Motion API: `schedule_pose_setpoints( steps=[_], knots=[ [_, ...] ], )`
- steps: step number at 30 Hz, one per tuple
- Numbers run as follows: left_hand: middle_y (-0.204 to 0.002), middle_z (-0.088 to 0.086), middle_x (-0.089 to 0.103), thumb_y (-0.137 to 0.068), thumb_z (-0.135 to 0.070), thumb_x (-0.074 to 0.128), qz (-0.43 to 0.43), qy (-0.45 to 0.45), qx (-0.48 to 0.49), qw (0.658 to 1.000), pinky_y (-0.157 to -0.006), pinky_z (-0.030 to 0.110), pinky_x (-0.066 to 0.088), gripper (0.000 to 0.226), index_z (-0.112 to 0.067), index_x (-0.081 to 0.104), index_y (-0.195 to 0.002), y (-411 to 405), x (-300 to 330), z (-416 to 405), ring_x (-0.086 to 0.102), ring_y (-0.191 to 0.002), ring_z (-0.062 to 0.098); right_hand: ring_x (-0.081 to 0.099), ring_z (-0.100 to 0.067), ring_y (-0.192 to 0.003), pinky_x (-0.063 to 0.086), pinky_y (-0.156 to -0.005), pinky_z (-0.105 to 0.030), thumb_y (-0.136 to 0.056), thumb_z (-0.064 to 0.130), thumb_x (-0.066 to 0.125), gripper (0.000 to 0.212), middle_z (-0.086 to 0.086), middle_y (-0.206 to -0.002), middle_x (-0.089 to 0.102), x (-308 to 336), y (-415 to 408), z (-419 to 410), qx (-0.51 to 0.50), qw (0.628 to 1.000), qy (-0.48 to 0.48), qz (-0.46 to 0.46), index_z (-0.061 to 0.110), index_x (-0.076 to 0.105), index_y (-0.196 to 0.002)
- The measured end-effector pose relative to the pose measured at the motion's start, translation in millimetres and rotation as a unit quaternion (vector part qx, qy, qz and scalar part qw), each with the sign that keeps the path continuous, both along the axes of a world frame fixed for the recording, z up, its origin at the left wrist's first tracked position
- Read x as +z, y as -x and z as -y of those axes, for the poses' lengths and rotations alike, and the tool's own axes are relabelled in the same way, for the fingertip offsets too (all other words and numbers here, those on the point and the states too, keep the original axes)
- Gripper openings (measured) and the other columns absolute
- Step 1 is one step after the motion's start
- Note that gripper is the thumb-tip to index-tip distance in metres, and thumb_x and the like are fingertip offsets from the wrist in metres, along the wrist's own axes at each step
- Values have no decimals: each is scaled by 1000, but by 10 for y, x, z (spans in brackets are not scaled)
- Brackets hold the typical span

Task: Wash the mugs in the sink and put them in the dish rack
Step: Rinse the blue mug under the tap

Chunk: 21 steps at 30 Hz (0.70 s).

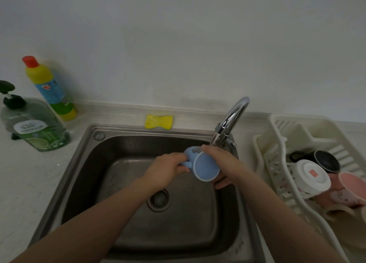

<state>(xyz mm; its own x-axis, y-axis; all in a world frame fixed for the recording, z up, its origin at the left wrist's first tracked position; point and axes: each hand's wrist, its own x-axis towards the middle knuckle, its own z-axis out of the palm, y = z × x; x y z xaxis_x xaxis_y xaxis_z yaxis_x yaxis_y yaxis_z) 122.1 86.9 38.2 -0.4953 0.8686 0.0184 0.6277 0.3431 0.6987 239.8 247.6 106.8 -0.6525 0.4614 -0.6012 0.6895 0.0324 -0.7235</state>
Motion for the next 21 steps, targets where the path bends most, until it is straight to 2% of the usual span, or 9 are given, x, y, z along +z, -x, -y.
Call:
schedule_pose_setpoints(
  steps=[3, 6, 9, 13, 15, 17, 18, 19, 21],
  knots=[
    [-81, -4, 62, -90, -25, 65, 113, 12, 32, 993, -74, 36, 46, 10, -16, 61, -88, -23, -22, -13, 57, -77, 11, 66, -20, -91, 56, -63, -33, -87, 57, 59, 37, 6, -114, 59, -71, -265, -6, 41, 997, -36, -49, 47, 47, -121],
    [-83, 5, 60, -93, -22, 61, 230, 23, 36, 972, -77, 46, 53, 14, -16, 56, -82, -73, -8, -129, 58, -78, 18, 59, -9, -103, 52, -71, -21, -76, 49, 76, 66, 14, -120, 53, -162, -469, -25, 92, 983, -101, -118, 42, 40, -130],
    [-85, 6, 57, -99, -22, 55, 326, 27, 35, 944, -73, 39, 54, 18, -17, 51, -82, -157, 33, -255, 58, -79, 21, 55, 0, -101, 44, -72, -14, -69, 43, 84, 72, 20, -115, 53, -234, -484, -95, 89, 969, -189, -129, 40, 41, -127],
    [-89, 12, 56, -100, -23, 54, 350, 36, 35, 935, -69, 35, 51, 17, -13, 50, -86, -116, 104, -292, 59, -81, 25, 56, 2, -102, 45, -75, -17, -68, 43, 84, 69, 20, -115, 56, -324, -436, -157, 74, 969, -190, -143, 39, 46, -125],
    [-91, 14, 57, -101, -23, 52, 354, 56, 28, 933, -67, 33, 52, 17, -10, 51, -90, -61, 110, -243, 59, -80, 27, 58, -2, -106, 50, -85, -25, -68, 58, 78, 71, 15, -121, 59, -410, -424, -205, 69, 979, -135, -138, 37, 48, -129],
    [-95, 12, 60, -101, -26, 51, 349, 82, 27, 933, -69, 34, 57, 18, -10, 53, -93, -22, 85, -169, 63, -82, 26, 60, -11, -112, 48, -98, -38, -66, 76, 62, 82, 6, -128, 61, -522, -364, -313, -8, 986, -115, -117, 33, 51, -134],
    [-95, 11, 61, -101, -27, 51, 351, 89, 35, 932, -71, 36, 58, 19, -11, 54, -93, -3, 65, -135, 64, -81, 26, 60, -15, -112, 46, -100, -39, -69, 75, 58, 80, 2, -128, 62, -562, -317, -391, -45, 983, -143, -106, 29, 52, -135],
    [-94, 11, 61, -101, -27, 51, 353, 93, 46, 930, -72, 40, 58, 19, -11, 54, -93, 13, 46, -109, 64, -80, 27, 61, -18, -109, 46, -96, -35, -77, 66, 58, 70, -2, -124, 64, -590, -264, -477, -67, 975, -191, -89, 24, 54, -132],
    [-90, 11, 60, -102, -27, 50, 343, 100, 65, 932, -70, 43, 58, 19, -11, 53, -92, 53, 25, -78, 64, -73, 29, 60, -27, -106, 43, -85, -29, -90, 38, 59, 43, -10, -118, 65, -654, -165, -639, -89, 949, -297, -55, 14, 58, -126]
  ],
)
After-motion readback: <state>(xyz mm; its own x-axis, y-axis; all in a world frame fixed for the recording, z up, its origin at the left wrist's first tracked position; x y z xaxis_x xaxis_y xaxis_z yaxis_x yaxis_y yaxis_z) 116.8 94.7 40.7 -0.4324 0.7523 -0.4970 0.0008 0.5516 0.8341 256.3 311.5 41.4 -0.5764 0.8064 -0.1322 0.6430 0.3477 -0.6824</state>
